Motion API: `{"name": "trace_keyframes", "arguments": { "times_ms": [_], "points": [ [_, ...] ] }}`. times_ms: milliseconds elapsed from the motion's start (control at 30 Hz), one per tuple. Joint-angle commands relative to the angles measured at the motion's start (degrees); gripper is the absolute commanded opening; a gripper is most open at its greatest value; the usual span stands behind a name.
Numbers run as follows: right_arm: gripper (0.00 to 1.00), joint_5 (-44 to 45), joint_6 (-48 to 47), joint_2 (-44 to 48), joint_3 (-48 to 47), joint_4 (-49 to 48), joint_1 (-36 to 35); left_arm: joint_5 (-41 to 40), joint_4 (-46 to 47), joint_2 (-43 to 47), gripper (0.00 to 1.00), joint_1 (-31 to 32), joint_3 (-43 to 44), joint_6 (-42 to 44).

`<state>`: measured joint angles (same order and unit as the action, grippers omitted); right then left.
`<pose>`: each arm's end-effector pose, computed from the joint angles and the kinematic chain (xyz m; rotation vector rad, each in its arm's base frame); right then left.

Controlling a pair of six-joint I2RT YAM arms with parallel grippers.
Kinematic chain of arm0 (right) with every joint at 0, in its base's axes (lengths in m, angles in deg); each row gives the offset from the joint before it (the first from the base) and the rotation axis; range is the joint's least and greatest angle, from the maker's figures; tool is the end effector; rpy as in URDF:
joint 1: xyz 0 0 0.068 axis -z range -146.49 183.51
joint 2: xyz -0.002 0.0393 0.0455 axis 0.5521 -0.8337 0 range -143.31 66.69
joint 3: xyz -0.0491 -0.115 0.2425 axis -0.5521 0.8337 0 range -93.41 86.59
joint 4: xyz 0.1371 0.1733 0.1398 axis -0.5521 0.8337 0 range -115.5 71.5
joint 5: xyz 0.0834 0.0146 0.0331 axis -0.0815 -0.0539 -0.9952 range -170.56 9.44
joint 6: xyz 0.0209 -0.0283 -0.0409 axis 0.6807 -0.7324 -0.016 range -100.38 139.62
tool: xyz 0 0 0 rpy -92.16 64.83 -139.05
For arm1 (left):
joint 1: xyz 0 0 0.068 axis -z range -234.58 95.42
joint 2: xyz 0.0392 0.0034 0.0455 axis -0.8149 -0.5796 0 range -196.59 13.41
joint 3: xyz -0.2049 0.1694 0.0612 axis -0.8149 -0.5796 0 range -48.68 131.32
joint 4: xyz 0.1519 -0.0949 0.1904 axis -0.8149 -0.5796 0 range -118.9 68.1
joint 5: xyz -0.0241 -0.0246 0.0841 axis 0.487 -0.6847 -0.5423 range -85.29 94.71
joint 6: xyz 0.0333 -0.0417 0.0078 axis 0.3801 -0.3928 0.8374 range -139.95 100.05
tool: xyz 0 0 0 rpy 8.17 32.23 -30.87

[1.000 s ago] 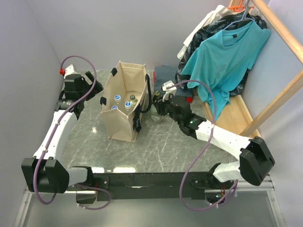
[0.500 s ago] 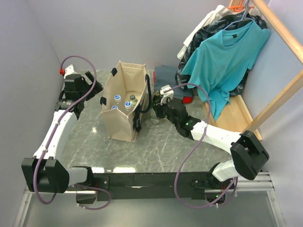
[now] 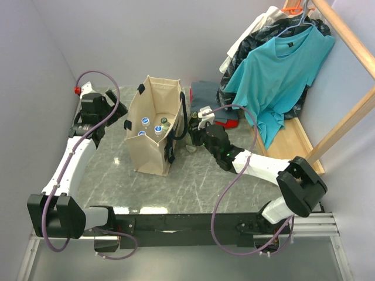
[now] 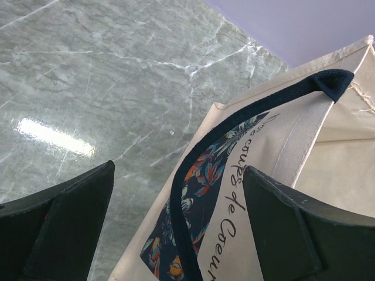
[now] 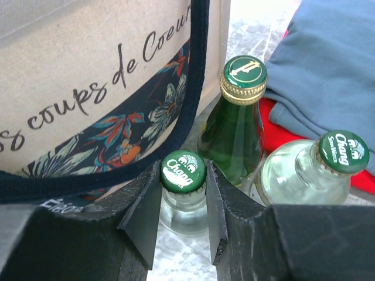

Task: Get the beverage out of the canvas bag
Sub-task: Place the drink at the center of the board.

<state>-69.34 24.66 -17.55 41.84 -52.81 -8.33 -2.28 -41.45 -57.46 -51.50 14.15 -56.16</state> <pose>0.2485 0.2131 0.2437 -0.4310 1.7458 0.4140 0.2810 -0.0107 0.3374 -0.6605 1.9535 -0.3011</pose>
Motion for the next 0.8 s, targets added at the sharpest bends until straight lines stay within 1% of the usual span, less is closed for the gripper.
{"name": "trace_keyframes", "arguments": {
  "times_ms": [0, 100, 367, 467, 500, 600, 633, 667, 733, 767],
  "points": [
    [0.00, 2.9, -0.9, 0.4, -3.2, -11.9, 0.1, -0.8, 1.2, -0.2, 0.96, -0.1, 0.6, -0.3],
    [0.00, 3.3, -1.2, 1.4, -2.4, -11.9, 0.0, -0.7, 1.6, -0.2, 0.96, -0.2, 0.5, -0.4],
    [0.00, 3.1, -1.3, 4.1, -3.0, -6.7, -0.5, 0.2, 1.8, -0.4, 0.96, -0.2, 0.4, -0.4],
    [0.00, 1.4, -1.2, 4.4, -4.2, -3.7, -0.5, 0.8, 2.0, -0.7, 0.96, -0.2, 0.5, -0.7],
    [0.03, 1.3, -1.1, 4.3, -4.5, -3.0, -0.6, 1.1, 2.0, -0.5, 0.96, -0.1, 0.4, -0.8],
    [0.06, 1.1, -0.7, 4.7, -4.7, -1.6, -0.6, 1.2, 2.2, -0.3, 0.96, -0.1, 0.4, -0.9],
    [0.08, 0.6, -0.9, 4.9, -4.7, -1.3, -0.6, 1.2, 2.2, -0.4, 0.96, -0.1, 0.3, -0.9],
    [0.15, 0.6, -0.9, 4.9, -5.0, -1.2, -0.6, 1.4, 2.2, -0.4, 0.96, -0.1, 0.3, -1.0],
    [0.16, 0.6, -0.9, 5.1, -5.1, -0.9, -0.6, 1.6, 2.4, -0.5, 0.96, 0.0, 0.2, -1.1],
    [0.20, 0.8, -0.9, 5.1, -5.1, -0.8, -0.6, 1.7, 2.5, -0.4, 0.96, -0.1, -0.1, -1.0]
  ]
}}
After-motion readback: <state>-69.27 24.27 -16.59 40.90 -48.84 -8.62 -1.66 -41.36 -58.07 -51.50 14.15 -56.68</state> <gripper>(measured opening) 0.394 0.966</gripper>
